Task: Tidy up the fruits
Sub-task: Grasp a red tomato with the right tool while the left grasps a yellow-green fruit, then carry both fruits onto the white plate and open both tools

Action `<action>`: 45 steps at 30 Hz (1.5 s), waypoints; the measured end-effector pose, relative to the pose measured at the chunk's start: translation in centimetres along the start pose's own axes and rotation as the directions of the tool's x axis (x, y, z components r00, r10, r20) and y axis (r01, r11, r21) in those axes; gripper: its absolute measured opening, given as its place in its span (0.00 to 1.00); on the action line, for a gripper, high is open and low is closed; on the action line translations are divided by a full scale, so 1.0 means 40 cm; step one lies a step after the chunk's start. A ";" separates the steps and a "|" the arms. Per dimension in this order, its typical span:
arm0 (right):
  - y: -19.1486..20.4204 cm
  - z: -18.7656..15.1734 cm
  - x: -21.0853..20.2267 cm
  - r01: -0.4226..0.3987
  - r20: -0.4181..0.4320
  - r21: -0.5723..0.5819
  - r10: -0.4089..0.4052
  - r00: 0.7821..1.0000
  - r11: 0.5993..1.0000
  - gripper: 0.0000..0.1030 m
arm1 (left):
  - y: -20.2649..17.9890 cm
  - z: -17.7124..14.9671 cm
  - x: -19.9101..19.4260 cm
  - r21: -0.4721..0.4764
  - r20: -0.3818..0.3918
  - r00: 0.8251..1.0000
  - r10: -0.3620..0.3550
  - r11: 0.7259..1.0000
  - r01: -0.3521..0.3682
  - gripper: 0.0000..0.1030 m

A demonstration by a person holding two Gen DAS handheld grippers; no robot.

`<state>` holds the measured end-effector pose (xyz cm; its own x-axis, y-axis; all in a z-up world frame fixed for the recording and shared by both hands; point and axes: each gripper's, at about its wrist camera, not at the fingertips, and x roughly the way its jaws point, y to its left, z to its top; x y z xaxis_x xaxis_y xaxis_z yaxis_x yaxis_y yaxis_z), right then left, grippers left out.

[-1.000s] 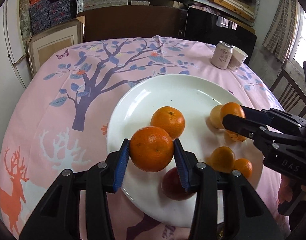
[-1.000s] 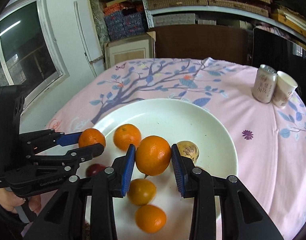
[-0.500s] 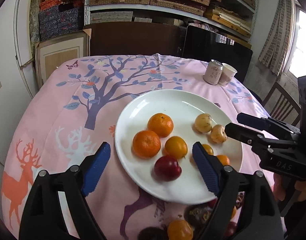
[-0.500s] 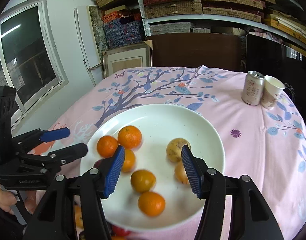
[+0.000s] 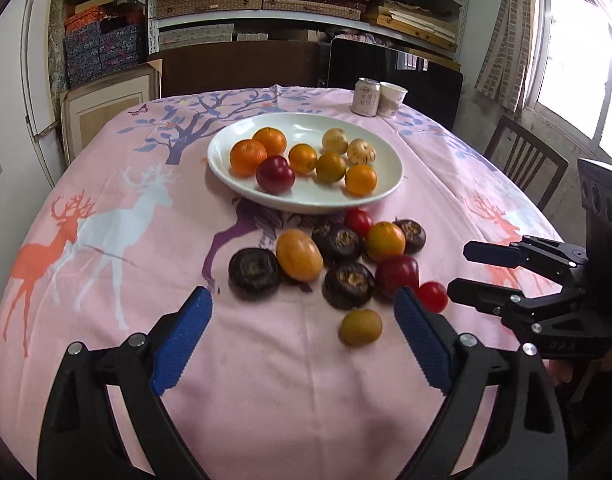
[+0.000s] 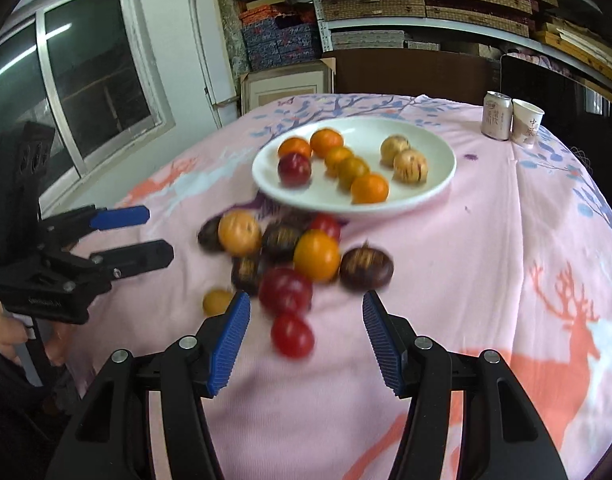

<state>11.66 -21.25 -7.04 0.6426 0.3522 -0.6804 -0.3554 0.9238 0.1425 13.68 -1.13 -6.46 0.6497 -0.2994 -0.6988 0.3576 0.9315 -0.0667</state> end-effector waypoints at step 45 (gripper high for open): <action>-0.046 -0.049 -0.022 -0.059 0.046 0.084 0.056 0.997 0.995 0.26 | -0.116 -0.018 0.054 0.112 -0.047 0.998 0.041 0.993 -0.036 0.27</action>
<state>10.41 -23.56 -8.11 0.6524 0.4097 -0.6376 -0.3349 0.9105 0.2424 12.94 -5.94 -8.19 0.6320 -0.2506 -0.7334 0.4070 0.9126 0.0390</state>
